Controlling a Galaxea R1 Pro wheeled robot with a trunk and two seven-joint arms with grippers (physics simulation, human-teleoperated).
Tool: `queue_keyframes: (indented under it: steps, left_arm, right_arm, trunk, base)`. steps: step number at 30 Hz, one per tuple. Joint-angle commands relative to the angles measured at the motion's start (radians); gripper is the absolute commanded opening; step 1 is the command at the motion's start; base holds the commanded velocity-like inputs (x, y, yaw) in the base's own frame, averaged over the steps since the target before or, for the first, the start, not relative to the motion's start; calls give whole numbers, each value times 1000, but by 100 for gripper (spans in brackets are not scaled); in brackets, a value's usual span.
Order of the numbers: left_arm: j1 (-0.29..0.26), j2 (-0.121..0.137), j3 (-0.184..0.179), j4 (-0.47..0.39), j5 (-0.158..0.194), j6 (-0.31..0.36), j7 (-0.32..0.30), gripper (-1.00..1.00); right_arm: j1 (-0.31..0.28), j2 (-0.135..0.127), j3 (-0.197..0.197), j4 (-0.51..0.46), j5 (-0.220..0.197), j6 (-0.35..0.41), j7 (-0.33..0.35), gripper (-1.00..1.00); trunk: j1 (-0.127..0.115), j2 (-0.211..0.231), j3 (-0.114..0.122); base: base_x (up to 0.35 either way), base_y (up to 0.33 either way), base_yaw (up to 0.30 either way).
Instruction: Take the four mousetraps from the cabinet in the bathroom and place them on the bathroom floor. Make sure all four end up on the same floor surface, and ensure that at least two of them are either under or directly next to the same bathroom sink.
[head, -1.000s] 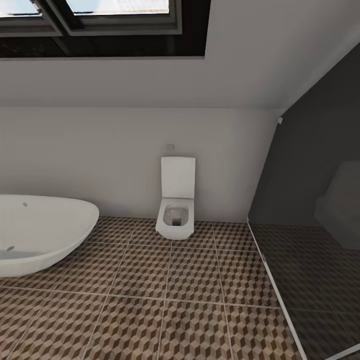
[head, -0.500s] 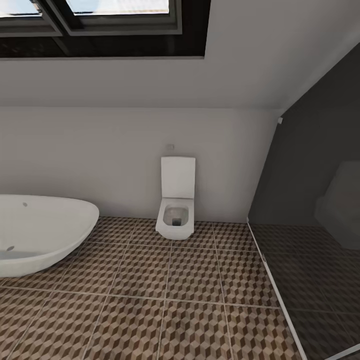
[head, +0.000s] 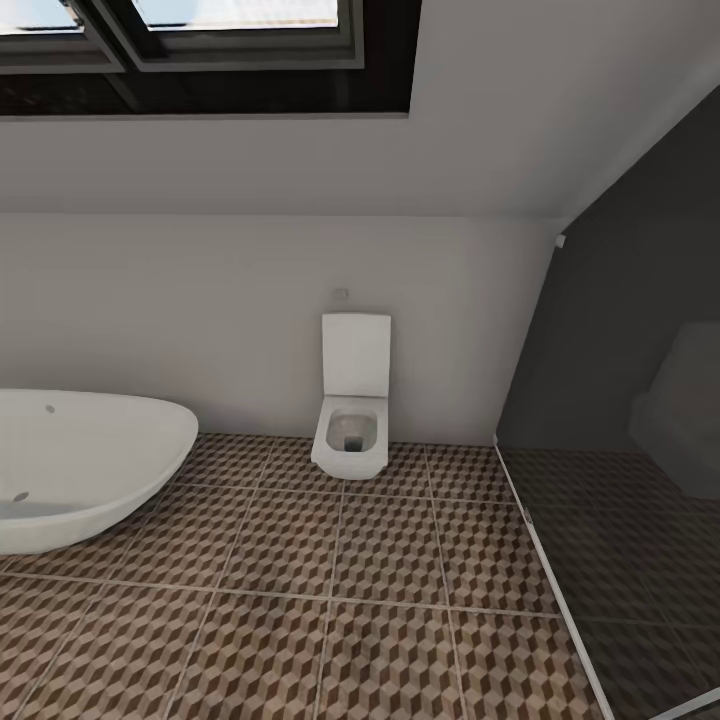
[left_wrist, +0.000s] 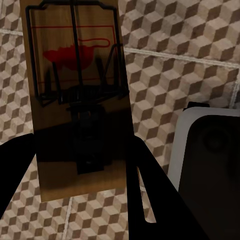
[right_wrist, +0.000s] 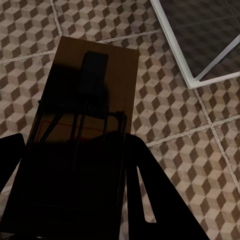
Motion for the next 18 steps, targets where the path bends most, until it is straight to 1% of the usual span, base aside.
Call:
queue_keyframes:
  steps: [1, 18]
  left_arm:
    - [-1, -1, -7, 3, -2, -3, 6, -100]
    - [-1, -1, -7, 3, -2, -3, 6, -100]
  right_arm:
    - [-1, 0, 9, -1, -2, -1, -9, -100]
    - [-1, 0, 9, -1, -2, -1, -9, -100]
  trunk:
    - [1, -2, -2]
    - [1, -2, -2]
  base:
    - [0, 0, 0]
    - [0, 0, 0]
